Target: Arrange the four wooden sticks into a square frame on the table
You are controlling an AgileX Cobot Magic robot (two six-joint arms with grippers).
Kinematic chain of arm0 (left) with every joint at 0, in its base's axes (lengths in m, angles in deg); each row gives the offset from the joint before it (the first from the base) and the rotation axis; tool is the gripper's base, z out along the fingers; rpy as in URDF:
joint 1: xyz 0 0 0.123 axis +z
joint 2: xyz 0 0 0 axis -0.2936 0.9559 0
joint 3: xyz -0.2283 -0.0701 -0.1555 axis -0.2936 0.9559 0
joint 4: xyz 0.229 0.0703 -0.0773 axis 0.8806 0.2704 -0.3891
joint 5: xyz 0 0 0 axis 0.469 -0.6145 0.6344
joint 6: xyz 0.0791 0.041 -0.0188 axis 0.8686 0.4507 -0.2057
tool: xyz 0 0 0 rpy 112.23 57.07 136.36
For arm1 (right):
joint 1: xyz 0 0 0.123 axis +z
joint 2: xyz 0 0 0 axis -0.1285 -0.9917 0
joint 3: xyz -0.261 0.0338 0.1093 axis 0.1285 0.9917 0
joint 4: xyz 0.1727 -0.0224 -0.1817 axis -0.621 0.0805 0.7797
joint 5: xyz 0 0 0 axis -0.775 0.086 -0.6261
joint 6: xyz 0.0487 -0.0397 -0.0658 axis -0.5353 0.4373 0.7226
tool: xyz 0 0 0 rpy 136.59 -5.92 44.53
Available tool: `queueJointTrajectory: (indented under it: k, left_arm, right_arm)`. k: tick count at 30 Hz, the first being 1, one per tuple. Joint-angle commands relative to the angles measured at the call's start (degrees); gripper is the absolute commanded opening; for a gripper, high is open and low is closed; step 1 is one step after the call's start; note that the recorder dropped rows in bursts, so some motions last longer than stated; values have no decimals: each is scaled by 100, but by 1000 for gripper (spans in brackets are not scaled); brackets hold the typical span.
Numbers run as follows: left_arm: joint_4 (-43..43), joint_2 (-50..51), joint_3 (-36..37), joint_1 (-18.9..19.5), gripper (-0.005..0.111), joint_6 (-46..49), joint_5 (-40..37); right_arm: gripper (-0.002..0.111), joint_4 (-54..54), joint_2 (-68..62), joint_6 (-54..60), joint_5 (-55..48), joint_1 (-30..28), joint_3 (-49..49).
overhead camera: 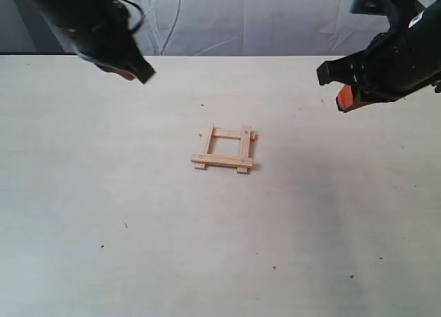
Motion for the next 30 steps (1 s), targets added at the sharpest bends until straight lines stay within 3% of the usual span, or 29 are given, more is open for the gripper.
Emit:
queueJointTrajectory:
  k: [1, 6, 16, 23, 30]
  left_arm:
    - [-302, -1069, 768, 736, 0, -648, 157]
    - [-643, -2643, 2008, 1164, 0, -813, 956]
    - [-1251, -5974, 4358, 1164, 0, -824, 2305]
    - [-1202, -7413, 5090, 1164, 0, -824, 2330]
    - [-1202, -7872, 5103, 1164, 0, -824, 1834]
  right_arm:
    - [0, 425, 567, -222, 29, 205, 277]
    - [0, 867, 1592, -516, 508, 205, 1181]
    - [0, 934, 4651, -532, 1516, 205, 2777]
    - [0, 947, 6316, -532, 1700, 205, 3397]
    - [0, 947, 7034, -532, 1506, 205, 3398]
